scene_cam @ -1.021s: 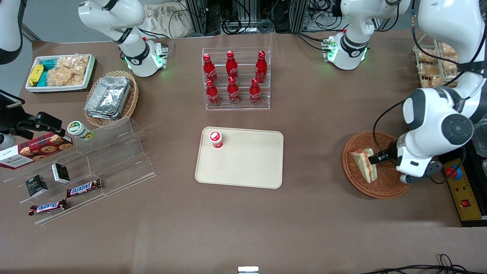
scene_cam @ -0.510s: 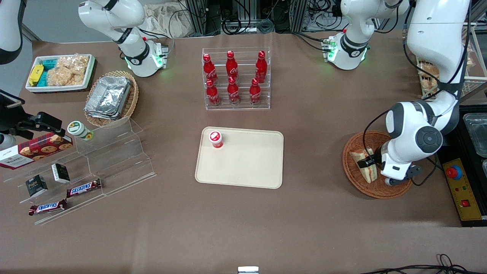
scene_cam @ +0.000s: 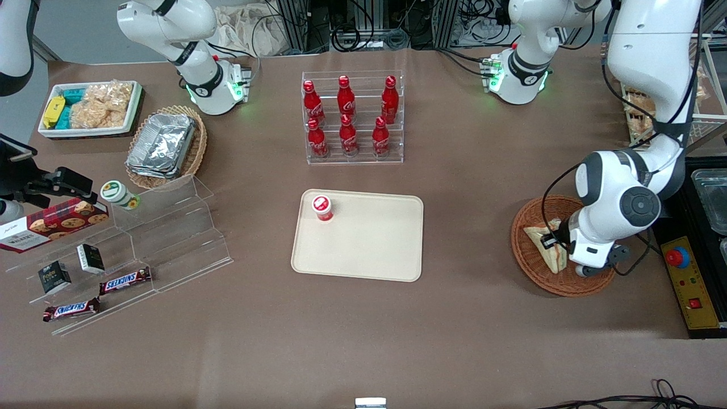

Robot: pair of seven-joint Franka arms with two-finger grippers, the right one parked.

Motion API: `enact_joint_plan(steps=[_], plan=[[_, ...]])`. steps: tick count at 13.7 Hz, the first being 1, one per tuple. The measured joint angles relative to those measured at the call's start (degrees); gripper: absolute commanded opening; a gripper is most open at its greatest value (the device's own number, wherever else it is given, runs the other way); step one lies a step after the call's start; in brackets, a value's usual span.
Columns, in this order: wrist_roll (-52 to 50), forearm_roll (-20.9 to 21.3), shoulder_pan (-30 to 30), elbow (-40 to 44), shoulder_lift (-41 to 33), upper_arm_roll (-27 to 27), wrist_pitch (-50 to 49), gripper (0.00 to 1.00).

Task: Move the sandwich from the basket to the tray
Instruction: 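Close the left gripper on the sandwich and lift it from the basket, then carry the sandwich with the left gripper over to the cream tray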

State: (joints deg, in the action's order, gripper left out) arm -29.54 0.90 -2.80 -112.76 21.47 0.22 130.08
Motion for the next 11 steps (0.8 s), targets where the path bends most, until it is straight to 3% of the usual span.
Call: enact_joint_plan(steps=[7,11], plan=[[8.08,0.01,-0.01,21.46,-10.73,-2.22,-33.75,0.07],[5.90,-0.02,-0.06,35.09,-11.63,-7.95,-49.82,0.07]])
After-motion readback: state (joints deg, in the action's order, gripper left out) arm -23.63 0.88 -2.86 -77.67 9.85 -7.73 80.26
